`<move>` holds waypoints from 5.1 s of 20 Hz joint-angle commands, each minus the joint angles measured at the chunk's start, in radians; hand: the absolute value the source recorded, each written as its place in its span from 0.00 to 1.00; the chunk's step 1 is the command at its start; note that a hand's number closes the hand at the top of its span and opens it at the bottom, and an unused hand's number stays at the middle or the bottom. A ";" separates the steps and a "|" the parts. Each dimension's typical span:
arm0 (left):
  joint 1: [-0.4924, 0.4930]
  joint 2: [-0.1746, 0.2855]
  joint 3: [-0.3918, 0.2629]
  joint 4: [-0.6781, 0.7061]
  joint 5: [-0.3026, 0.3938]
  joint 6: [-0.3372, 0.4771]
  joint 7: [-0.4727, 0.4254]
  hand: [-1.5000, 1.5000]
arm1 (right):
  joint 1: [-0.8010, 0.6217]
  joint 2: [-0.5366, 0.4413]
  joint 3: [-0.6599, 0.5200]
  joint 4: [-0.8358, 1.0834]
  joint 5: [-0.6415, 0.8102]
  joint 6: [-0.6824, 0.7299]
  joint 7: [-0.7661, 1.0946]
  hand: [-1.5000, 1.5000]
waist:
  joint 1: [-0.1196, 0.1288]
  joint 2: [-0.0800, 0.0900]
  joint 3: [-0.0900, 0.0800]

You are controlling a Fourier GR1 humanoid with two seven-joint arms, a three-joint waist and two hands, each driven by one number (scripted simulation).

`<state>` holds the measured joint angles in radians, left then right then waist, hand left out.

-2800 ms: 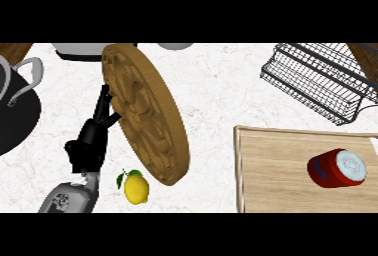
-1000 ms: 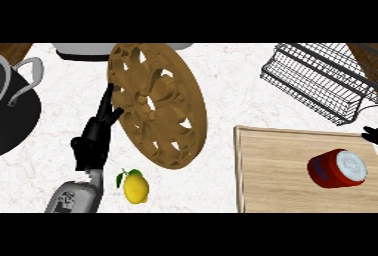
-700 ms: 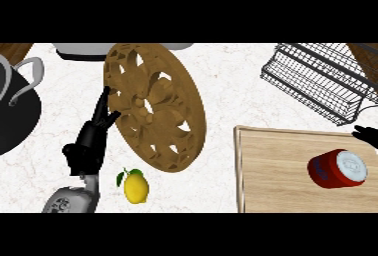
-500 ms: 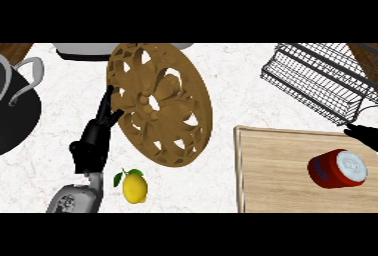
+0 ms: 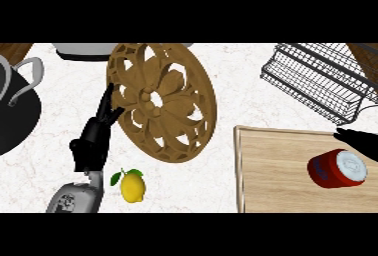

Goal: Pick the can from the tray and place it in the tiered basket

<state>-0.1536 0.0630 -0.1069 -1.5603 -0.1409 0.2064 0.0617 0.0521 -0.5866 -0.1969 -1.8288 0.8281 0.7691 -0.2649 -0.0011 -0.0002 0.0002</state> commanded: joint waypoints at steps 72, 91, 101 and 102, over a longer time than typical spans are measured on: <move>0.001 -0.034 0.019 -0.018 -0.026 -0.048 0.008 0.50 | -1.364 0.541 -0.222 0.712 0.814 -0.351 1.510 1.00 | 0.034 0.007 -0.001; 0.011 -0.062 0.002 -0.008 -0.040 -0.029 0.011 0.50 | -1.271 0.260 -0.309 0.995 0.855 -0.498 1.273 1.00 | 0.013 0.003 0.000; 0.002 -0.021 0.048 0.000 -0.015 -0.053 -0.012 0.50 | -1.228 0.335 -0.463 0.902 0.693 -0.790 1.304 0.00 | 0.013 0.002 0.000; 0.017 -0.051 0.024 0.020 -0.039 -0.025 -0.052 0.50 | -1.213 0.297 -0.487 0.914 0.671 -0.835 1.259 0.00 | 0.013 0.005 0.000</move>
<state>-0.1483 0.0219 -0.0777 -1.5507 -0.1705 0.1700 0.0400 -1.1849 -0.2729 -0.6458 -0.9069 1.5572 0.0578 1.0070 0.0119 0.0043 0.0004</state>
